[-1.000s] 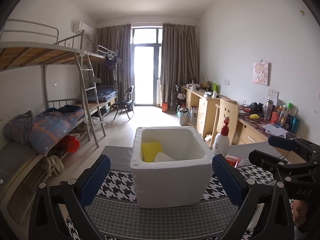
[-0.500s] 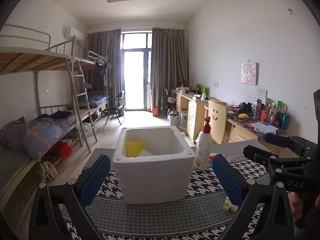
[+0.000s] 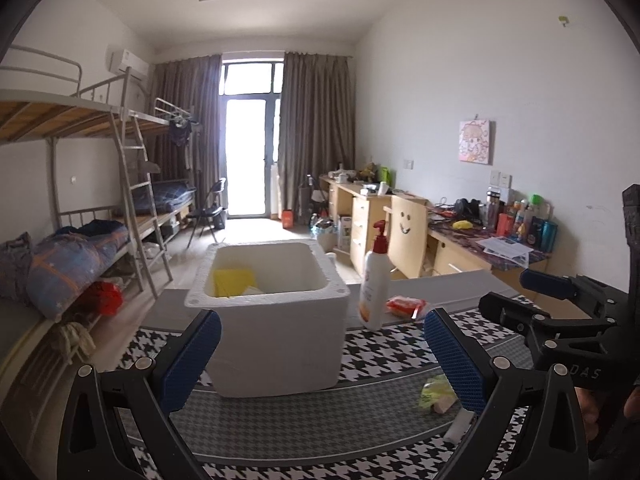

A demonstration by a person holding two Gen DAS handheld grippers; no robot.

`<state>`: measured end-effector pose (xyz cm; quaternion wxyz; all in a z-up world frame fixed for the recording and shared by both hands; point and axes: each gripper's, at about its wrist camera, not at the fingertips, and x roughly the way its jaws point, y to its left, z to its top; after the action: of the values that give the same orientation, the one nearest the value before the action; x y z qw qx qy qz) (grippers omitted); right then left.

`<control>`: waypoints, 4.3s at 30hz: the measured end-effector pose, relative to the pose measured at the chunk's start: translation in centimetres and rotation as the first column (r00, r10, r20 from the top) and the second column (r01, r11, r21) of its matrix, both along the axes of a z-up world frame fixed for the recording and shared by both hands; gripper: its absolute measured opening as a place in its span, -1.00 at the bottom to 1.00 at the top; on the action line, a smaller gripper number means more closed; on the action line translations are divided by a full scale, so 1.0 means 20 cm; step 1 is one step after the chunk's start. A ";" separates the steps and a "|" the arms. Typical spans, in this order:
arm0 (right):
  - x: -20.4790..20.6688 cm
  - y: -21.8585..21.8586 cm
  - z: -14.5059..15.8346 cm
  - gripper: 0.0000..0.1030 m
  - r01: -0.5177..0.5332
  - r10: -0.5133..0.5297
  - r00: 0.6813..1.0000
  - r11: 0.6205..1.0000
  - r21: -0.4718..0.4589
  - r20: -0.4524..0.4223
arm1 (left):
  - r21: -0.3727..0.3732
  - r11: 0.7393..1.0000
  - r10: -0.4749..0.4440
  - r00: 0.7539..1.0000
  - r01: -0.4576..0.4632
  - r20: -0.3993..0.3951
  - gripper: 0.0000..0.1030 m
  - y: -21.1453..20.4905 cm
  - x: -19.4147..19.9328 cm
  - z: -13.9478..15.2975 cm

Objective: Organize soft objects
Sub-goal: 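Move both tools back from the box toward the wrapped packet, then close the right tool on the green-and-white wrapped packet, then grasp the white foam stick with the left tool while the right tool holds the packet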

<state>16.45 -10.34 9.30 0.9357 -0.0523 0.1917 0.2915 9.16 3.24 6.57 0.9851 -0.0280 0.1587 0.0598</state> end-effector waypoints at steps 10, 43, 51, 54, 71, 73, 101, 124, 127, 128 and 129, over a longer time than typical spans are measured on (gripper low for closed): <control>0.01 -0.09 -0.05 0.64 0.055 -0.055 0.998 0.998 -0.003 -0.023 | -0.021 0.999 -0.048 0.999 0.048 -0.022 0.98 -0.04 0.02 -0.04; 0.09 -0.31 -0.24 0.64 0.189 -0.192 0.971 0.981 -0.030 -0.145 | -0.049 0.977 -0.211 0.968 0.207 -0.135 0.98 -0.21 0.11 -0.23; 0.13 -0.31 -0.31 0.64 0.175 -0.182 0.964 0.983 -0.052 -0.195 | -0.049 0.975 -0.223 0.959 0.218 -0.177 0.98 -0.24 0.15 -0.31; 0.14 -0.31 -0.34 0.64 0.176 -0.183 0.960 0.983 -0.054 -0.213 | -0.048 0.973 -0.232 0.954 0.227 -0.188 0.98 -0.25 0.15 -0.33; 0.23 -0.29 -0.50 0.64 0.133 -0.149 0.932 0.989 -0.073 -0.330 | -0.076 0.975 -0.221 0.944 0.209 -0.244 0.98 -0.23 0.22 -0.42; 0.25 -0.29 -0.51 0.64 0.131 -0.143 0.925 0.990 -0.058 -0.352 | -0.079 0.974 -0.228 0.941 0.214 -0.251 0.98 -0.24 0.23 -0.43; 0.46 -0.22 -0.70 -0.08 0.116 -0.167 0.856 0.984 -0.134 -0.489 | -0.096 0.967 -0.255 0.911 0.236 -0.324 0.98 -0.28 0.31 -0.55; 0.38 -0.38 -0.65 -0.85 0.190 -0.229 0.878 0.973 -0.133 -0.421 | -0.070 0.950 -0.309 0.875 0.305 -0.372 0.98 -0.44 0.36 -0.61; 0.36 -0.43 -0.64 -0.85 0.217 -0.257 0.872 0.966 -0.143 -0.417 | -0.071 0.946 -0.320 0.869 0.318 -0.378 0.98 -0.47 0.36 -0.61; 0.34 -0.44 -0.64 -0.85 0.225 -0.265 0.870 0.964 -0.143 -0.416 | -0.070 0.945 -0.323 0.867 0.321 -0.380 0.98 -0.47 0.36 -0.62; 0.33 -0.46 -0.63 -0.85 0.231 -0.269 0.868 0.963 -0.140 -0.416 | -0.069 0.943 -0.326 0.865 0.324 -0.381 0.98 -0.48 0.36 -0.62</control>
<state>23.10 -19.52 -3.39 0.8966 -0.0013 0.4116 0.1637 16.45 -6.39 -5.79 0.9301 0.0100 0.3526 -0.1027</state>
